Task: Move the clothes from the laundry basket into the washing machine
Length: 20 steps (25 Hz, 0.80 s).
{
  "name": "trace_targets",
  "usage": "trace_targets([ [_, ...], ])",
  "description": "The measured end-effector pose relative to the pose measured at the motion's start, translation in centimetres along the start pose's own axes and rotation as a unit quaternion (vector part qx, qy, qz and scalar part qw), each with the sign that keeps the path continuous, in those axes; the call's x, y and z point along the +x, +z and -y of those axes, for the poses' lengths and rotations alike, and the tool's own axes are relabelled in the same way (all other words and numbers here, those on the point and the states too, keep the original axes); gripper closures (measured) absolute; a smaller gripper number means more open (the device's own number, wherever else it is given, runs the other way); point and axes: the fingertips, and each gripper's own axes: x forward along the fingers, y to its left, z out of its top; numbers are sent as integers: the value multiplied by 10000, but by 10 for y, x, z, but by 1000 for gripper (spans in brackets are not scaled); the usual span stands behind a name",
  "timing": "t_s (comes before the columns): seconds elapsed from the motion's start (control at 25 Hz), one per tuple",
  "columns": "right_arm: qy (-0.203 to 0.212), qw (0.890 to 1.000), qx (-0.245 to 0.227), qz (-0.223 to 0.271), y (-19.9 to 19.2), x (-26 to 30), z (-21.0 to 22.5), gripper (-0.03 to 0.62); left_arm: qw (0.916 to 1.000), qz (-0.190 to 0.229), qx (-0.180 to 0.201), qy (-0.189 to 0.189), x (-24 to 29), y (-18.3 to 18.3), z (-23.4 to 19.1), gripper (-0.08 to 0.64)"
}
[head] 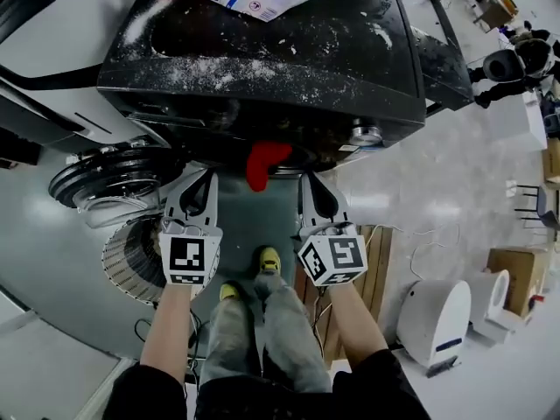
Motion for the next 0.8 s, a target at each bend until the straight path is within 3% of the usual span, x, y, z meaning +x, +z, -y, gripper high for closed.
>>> trace_targets([
  [0.36, -374, 9990, 212, 127, 99, -61, -15, 589, 9996, 125, -185, 154, -84, 93, -23, 549],
  [0.8, -957, 9954, 34, 84, 172, -132, -49, 589, 9992, 280, -288, 0, -158, 166, -35, 549],
])
